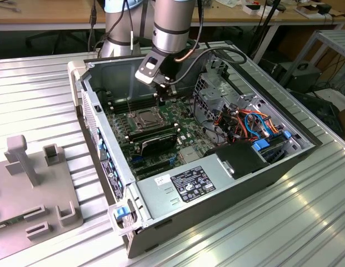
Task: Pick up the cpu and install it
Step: 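Close the cpu cover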
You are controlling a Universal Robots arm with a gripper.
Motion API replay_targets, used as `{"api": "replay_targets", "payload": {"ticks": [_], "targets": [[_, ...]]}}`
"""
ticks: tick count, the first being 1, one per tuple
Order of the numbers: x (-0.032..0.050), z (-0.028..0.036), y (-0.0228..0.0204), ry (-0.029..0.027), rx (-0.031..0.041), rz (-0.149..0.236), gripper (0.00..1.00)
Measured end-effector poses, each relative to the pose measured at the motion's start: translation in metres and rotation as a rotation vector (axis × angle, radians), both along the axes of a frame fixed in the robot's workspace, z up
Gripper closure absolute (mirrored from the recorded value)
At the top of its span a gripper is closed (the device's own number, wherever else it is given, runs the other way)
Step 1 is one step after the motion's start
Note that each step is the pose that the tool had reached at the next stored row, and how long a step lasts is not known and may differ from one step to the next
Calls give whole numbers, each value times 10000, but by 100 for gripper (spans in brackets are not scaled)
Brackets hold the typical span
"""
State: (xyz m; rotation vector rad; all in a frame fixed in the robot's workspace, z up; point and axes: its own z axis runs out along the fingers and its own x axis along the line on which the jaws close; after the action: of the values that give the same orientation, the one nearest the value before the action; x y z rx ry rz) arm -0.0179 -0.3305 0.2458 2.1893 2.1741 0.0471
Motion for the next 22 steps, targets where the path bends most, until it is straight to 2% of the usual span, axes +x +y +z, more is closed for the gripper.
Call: {"api": "replay_targets", "payload": {"ticks": [17, 22], "targets": [[-11, -22, 0, 0, 0, -4, 89], [-89, -27, 0, -1, 1, -2, 89]]}}
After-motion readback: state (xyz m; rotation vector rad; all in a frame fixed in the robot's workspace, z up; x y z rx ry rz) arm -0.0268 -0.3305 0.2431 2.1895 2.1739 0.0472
